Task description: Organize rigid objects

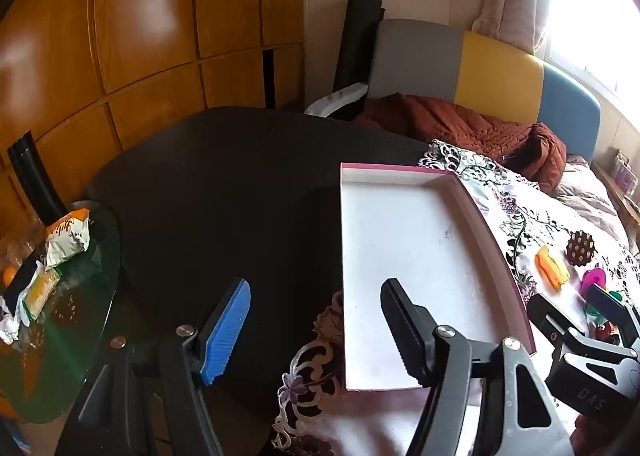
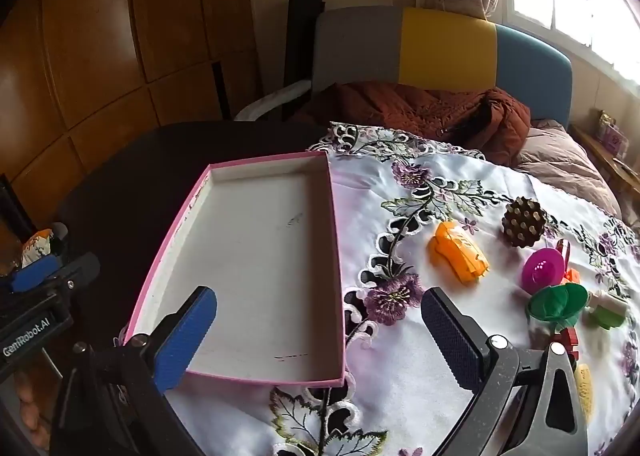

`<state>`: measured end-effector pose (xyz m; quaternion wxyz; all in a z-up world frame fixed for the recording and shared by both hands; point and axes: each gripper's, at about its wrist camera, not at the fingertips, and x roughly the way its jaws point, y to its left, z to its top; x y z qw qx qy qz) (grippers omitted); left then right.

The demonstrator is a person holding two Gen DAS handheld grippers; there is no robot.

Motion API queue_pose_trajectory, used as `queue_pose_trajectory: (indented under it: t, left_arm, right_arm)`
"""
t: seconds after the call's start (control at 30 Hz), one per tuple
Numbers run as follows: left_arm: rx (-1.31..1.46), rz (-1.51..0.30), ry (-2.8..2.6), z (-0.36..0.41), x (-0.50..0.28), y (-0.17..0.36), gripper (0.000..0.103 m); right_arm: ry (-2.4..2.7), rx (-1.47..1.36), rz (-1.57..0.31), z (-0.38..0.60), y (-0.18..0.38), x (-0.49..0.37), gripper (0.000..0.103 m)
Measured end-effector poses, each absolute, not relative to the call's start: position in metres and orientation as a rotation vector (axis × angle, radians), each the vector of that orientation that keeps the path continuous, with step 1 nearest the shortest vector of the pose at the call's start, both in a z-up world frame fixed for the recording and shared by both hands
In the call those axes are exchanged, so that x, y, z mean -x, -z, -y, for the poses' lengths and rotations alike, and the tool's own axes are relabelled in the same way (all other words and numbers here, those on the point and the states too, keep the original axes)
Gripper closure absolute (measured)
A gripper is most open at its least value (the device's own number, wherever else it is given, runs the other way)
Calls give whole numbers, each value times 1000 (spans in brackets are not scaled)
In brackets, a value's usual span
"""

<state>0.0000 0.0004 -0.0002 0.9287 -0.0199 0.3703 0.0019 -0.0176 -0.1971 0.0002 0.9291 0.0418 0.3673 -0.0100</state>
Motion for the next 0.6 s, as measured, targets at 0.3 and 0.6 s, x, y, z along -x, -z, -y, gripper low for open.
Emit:
queue_pose_trajectory:
  t: [0.3, 0.6]
  left_arm:
    - [16, -760, -16, -1, 4, 4, 34]
    - [15, -770, -27, 2, -1, 10, 34]
  right_arm:
    - [27, -51, -747, 184, -9, 15, 0]
    - [-3, -15, -712, 176, -11, 19, 0]
